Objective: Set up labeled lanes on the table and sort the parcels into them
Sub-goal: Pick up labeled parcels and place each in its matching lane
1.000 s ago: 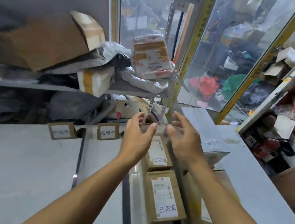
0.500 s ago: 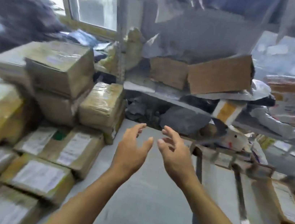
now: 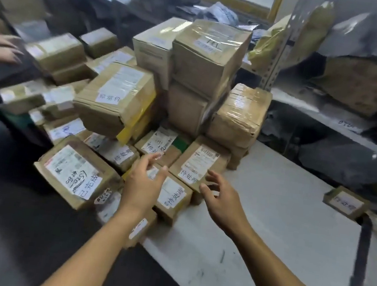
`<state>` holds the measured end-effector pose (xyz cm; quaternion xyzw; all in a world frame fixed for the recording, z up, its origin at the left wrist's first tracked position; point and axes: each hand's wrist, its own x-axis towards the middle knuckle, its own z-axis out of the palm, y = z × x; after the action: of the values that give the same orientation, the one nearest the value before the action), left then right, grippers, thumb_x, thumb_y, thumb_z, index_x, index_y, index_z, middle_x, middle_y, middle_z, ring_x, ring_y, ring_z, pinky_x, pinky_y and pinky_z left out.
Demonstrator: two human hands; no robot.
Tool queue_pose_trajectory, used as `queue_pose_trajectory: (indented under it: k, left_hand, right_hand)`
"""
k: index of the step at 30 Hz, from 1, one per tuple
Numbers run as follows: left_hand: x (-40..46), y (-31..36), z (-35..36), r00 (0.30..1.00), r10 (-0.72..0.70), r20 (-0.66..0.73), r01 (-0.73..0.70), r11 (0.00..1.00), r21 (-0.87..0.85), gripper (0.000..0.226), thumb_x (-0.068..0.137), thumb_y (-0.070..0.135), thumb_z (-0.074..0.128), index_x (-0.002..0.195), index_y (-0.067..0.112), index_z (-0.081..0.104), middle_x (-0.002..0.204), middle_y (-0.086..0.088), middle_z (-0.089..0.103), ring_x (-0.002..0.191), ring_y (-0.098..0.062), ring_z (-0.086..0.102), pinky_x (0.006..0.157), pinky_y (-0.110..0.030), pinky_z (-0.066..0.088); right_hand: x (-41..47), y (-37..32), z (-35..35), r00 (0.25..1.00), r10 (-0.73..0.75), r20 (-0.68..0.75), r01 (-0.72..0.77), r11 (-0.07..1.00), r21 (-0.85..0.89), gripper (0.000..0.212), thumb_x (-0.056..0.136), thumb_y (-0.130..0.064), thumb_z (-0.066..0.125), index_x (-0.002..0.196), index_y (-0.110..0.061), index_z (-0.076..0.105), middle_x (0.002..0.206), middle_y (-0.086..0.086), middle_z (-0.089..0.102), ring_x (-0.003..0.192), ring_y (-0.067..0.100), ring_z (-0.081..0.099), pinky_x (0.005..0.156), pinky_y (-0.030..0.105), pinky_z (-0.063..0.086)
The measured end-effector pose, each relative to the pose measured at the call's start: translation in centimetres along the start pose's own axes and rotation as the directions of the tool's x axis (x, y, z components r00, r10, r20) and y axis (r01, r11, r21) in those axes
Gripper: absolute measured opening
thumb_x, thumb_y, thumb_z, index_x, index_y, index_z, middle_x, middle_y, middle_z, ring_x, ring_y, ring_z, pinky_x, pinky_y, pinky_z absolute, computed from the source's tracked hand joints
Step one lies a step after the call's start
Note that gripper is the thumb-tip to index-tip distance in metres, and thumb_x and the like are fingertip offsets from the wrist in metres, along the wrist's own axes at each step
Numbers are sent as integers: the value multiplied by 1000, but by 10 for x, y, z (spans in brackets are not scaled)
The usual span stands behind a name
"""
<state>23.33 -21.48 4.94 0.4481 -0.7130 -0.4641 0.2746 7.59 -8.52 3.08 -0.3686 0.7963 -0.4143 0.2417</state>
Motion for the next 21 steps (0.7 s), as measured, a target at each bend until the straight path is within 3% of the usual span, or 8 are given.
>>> queue_pose_trajectory:
  k: [3, 8, 11, 13, 15, 17, 19, 21]
  left_hand:
    - [-11, -26, -32, 995, -75, -60, 75, 997, -4, 28, 95, 34, 61, 121, 38, 55, 118, 16, 58, 112, -5, 54, 90, -28, 46]
    - [-35, -44, -68, 949, -15, -314, -11, 997, -80, 25, 94, 16, 62, 115, 29, 61, 113, 11, 63, 106, 3, 58, 82, -5, 43]
    - [-32, -57, -93, 805, -25, -593, 9, 999, -31, 30, 91, 11, 64, 119, 19, 59, 121, 2, 57, 113, -13, 55, 95, -21, 43]
    - [-25, -74, -110, 723, -149, -674, 138, 988, -71, 44, 90, 14, 65, 132, 12, 51, 135, -7, 49, 127, -25, 46, 107, -37, 37]
    - [-18, -92, -124, 717, -376, -587, 330, 925, -190, 65, 93, 31, 62, 149, 16, 32, 153, -9, 34, 141, -24, 33, 114, -41, 28]
    - [-13, -104, -129, 711, -583, -394, 464, 809, -360, 72, 96, 44, 54, 156, 23, 18, 161, -1, 23, 146, -20, 26, 114, -39, 24]
    - [-10, -112, -127, 745, -616, -256, 461, 753, -469, 51, 100, 42, 48, 147, 25, 37, 152, 4, 40, 137, -18, 41, 106, -35, 33]
    - [-9, -118, -121, 791, -564, -238, 390, 764, -514, 23, 102, 33, 47, 124, 28, 54, 130, 4, 63, 116, -15, 60, 95, -33, 46]
  right_hand:
    - [-10, -2, 38, 987, -49, 152, 64, 994, -93, 53, 96, -41, 59, 144, -24, 46, 129, -10, 58, 99, 1, 57, 82, 14, 46]
    - [-10, -29, 95, 955, -112, 275, 133, 989, -57, 55, 97, -43, 56, 146, -24, 43, 139, -9, 55, 114, 4, 55, 95, 29, 49]
    - [6, -57, 127, 932, -160, 325, 186, 981, -49, 56, 98, -44, 52, 147, -22, 41, 146, -3, 50, 126, 11, 52, 102, 34, 47]
    - [21, -76, 149, 921, -186, 342, 212, 976, -40, 59, 98, -44, 51, 150, -17, 39, 150, 3, 48, 132, 19, 49, 105, 34, 42]
    - [37, -90, 171, 911, -168, 376, 199, 979, -42, 65, 100, -46, 50, 153, -13, 33, 154, 7, 43, 137, 24, 45, 103, 28, 35]
    - [48, -99, 189, 895, -108, 432, 150, 987, -64, 68, 101, -49, 46, 155, -12, 28, 154, 10, 42, 136, 28, 45, 100, 27, 36]
    - [51, -101, 203, 891, -62, 450, 106, 992, -72, 63, 102, -47, 44, 152, -12, 34, 147, 13, 51, 128, 31, 53, 102, 36, 44]
    - [50, -101, 209, 908, -49, 417, 81, 995, -61, 54, 101, -42, 47, 144, -10, 46, 135, 11, 60, 118, 29, 58, 96, 40, 49]
